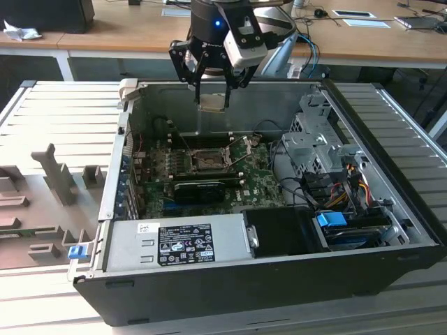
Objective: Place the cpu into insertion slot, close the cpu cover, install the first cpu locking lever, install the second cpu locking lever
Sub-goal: 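Place the cpu into insertion slot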
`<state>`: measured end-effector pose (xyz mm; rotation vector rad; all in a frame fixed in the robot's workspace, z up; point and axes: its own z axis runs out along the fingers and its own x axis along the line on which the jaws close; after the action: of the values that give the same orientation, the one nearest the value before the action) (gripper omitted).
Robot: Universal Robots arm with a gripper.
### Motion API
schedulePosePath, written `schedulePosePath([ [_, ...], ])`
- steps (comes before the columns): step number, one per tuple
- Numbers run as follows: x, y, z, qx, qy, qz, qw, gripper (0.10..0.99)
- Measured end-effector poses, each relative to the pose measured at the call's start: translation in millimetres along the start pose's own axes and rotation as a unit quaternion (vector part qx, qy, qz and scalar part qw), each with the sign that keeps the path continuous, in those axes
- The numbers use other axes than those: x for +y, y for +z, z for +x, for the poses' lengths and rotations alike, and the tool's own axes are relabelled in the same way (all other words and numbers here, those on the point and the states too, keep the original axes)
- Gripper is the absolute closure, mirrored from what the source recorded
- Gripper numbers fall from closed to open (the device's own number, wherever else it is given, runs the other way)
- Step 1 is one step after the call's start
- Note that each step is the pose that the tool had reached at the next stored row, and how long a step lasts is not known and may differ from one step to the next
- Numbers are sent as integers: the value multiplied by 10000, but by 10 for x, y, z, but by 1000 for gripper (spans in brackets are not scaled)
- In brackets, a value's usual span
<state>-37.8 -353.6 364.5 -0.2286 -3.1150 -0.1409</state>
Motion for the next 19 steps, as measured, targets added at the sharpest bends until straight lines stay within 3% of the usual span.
schedulePosePath([
  [19,0,3,0,-31,343,-7,9994,553],
])
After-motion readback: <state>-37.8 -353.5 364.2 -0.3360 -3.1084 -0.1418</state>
